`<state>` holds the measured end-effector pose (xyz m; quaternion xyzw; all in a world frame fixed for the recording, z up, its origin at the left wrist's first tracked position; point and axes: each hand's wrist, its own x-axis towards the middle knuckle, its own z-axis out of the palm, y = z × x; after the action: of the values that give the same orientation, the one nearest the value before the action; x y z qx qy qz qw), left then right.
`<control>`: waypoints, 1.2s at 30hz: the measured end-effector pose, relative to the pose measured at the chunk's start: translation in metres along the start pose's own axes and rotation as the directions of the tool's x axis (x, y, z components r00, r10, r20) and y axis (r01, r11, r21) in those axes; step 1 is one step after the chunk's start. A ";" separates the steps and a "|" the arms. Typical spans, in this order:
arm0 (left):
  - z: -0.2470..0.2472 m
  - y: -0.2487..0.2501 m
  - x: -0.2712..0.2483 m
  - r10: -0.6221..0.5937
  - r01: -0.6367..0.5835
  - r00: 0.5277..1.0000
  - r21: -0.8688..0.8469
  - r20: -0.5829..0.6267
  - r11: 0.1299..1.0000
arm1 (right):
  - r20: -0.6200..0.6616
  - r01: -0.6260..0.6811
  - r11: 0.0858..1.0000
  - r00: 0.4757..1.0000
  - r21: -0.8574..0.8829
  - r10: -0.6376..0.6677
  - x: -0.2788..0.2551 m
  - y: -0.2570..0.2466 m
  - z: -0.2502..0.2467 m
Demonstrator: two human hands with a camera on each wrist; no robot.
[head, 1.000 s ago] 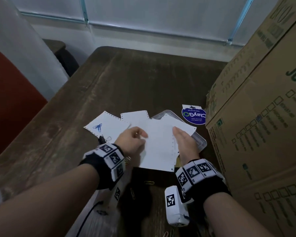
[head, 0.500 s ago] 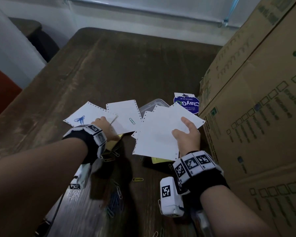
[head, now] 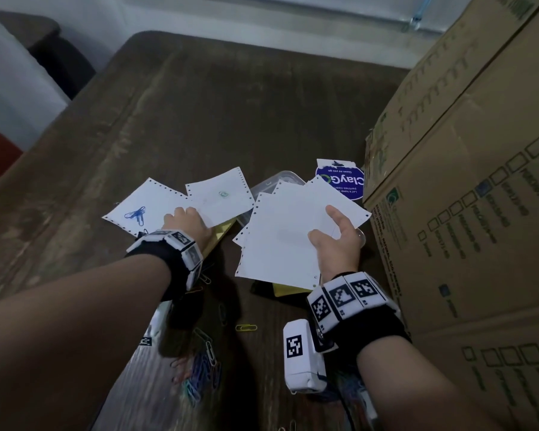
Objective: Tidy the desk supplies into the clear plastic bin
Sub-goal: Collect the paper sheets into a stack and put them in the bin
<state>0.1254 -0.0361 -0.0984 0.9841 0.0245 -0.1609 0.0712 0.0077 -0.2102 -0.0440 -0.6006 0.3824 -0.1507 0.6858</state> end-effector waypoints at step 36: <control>-0.215 -0.007 -0.211 0.509 -0.548 0.803 0.046 0.309 0.836 | 0.352 0.137 0.988 0.930 -0.074 -0.103 -0.116 -0.085 -0.066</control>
<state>-0.0078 -0.0026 0.1702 0.9205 -0.2723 -0.2756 0.0504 -0.0945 -0.1991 0.0768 -0.6728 0.2250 -0.0655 0.7017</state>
